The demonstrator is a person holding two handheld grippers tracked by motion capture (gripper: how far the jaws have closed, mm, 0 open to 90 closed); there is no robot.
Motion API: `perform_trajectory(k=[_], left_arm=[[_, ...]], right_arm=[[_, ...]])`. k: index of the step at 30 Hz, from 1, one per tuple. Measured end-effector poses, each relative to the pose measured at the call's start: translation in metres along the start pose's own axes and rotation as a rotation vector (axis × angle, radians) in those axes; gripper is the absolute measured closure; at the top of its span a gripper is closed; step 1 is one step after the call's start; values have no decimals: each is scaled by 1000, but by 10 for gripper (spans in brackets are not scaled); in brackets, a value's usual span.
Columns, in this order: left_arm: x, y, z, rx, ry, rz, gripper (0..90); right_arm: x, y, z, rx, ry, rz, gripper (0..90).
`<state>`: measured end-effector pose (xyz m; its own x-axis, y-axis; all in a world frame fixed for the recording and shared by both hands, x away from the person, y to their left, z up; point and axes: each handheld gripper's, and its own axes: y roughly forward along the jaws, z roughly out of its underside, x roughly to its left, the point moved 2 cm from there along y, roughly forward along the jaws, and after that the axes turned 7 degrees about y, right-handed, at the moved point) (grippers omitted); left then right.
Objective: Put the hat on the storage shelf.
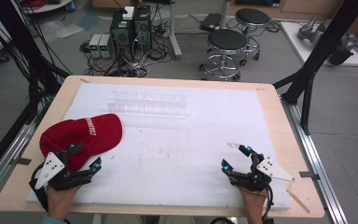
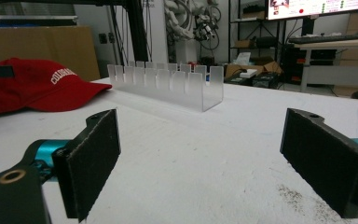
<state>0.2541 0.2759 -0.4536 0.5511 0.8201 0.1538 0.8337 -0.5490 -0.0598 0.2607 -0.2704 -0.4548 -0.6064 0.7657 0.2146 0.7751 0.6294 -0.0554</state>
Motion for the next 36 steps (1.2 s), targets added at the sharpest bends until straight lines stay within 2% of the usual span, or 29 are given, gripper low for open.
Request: perform_trajectory(k=[6, 11, 16, 21, 23, 25, 30, 36], left_arm=[[1, 1, 0, 7, -12, 9, 131], [1, 1, 0, 12, -7, 0, 131], [0, -2, 0, -13, -1, 2, 131], [0, -2, 0, -21, 8, 26, 131], [0, -1, -1, -8, 9, 39, 131], [1, -1, -1, 11, 23, 42, 131], [5, -5, -10, 1, 43, 45, 131], [11, -9, -21, 19, 70, 60, 131]], right_arm=[[0, 0, 0, -7, -10, -5, 110], [2, -1, 0, -8, -19, -4, 110], [1, -1, 1, -9, -17, -4, 110], [1, -1, 0, -9, -19, -1, 110], [1, -1, 0, -9, -17, -1, 110], [1, -1, 0, -8, -16, -1, 110], [1, -1, 0, -9, -19, -1, 110], [2, 0, 1, -4, -26, 3, 110]])
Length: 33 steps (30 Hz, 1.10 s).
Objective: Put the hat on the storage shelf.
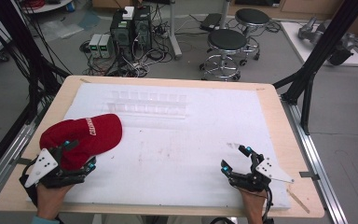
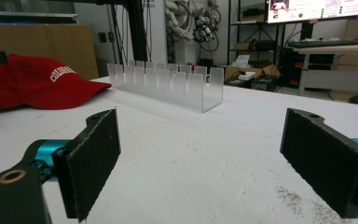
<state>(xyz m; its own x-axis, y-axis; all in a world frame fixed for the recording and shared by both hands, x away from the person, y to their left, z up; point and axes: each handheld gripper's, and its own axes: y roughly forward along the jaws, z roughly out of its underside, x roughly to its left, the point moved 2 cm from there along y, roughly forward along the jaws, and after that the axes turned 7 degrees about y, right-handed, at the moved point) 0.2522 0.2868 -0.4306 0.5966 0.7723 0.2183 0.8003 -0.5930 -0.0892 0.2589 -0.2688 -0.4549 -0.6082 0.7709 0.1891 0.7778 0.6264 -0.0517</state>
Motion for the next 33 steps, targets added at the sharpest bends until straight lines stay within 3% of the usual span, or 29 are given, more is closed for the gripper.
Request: perform_trajectory(k=[6, 14, 27, 30, 33], left_arm=[[14, -7, -9, 12, 5, 0, 131], [45, -23, -18, 49, 15, -23, 131], [89, -36, -25, 196, 31, -33, 131], [103, -38, -19, 229, 17, -13, 131], [115, -42, -9, 253, -39, 17, 131]], right_arm=[[1, 0, 0, 1, -12, 2, 110], [2, 0, 0, 1, -14, 4, 110], [2, 0, 0, 2, -13, 10, 110], [2, 0, 0, 1, -13, 10, 110], [2, 0, 0, 1, -12, 11, 110]])
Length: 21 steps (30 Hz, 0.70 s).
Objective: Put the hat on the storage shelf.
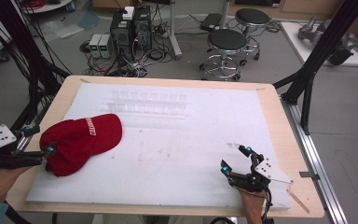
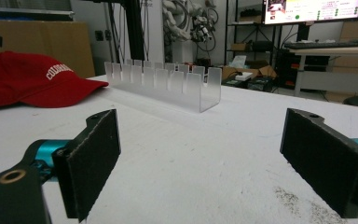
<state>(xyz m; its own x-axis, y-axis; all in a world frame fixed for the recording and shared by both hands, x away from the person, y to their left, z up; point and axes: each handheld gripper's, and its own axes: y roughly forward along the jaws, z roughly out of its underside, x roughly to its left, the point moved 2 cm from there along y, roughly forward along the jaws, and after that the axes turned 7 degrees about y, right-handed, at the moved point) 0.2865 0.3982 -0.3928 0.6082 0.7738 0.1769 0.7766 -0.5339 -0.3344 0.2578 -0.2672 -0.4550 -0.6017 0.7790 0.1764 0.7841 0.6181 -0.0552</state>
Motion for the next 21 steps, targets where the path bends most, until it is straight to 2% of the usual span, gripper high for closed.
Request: perform_trajectory(k=[3, 7, 13, 15, 21], left_arm=[[6, 2, 7, 44, -5, 9, 131], [11, 7, 12, 60, -39, 25, 131], [7, 18, 19, 101, -56, 52, 138], [6, 19, 20, 105, -57, 42, 149], [4, 24, 30, 147, -116, 33, 165]], right_arm=[[0, 0, 0, -1, -2, 0, 110], [0, 0, 0, -1, -6, 3, 111], [0, 0, 0, -1, -4, 2, 110], [0, 0, 0, -1, -5, 2, 110], [0, 0, 0, -1, -2, 2, 110]])
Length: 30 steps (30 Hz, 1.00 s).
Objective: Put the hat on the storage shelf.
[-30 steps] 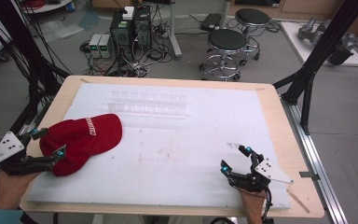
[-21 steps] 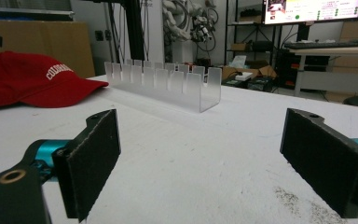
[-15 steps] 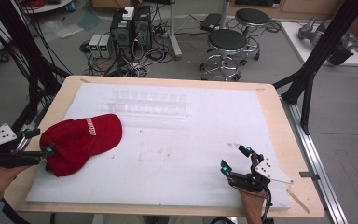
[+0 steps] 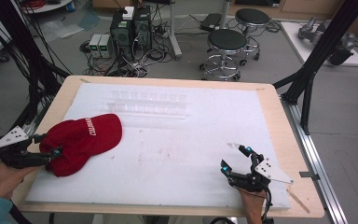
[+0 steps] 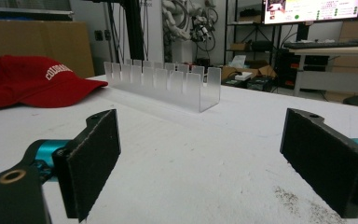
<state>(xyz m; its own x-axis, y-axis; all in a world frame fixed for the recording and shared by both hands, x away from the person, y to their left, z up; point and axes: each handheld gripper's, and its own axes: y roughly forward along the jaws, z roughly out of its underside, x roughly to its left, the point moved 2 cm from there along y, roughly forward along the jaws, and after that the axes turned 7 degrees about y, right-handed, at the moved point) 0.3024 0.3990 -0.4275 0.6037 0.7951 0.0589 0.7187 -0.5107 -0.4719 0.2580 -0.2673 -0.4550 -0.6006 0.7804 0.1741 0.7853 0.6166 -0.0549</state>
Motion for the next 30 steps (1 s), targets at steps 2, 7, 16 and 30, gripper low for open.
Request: perform_trajectory(k=[2, 7, 16, 30], left_arm=[[0, 1, 3, 2, -21, 4, 187], [0, -1, 3, -22, -71, 8, 406], [-7, -2, -1, -24, -92, 14, 766], [-22, -9, -32, -88, -11, 67, 851]], right_arm=[[0, 0, 0, 1, 2, 0, 110], [0, 0, 0, -2, -1, -1, 110], [0, 0, 0, 0, -4, 1, 110], [0, 1, 0, 2, -11, 5, 110]])
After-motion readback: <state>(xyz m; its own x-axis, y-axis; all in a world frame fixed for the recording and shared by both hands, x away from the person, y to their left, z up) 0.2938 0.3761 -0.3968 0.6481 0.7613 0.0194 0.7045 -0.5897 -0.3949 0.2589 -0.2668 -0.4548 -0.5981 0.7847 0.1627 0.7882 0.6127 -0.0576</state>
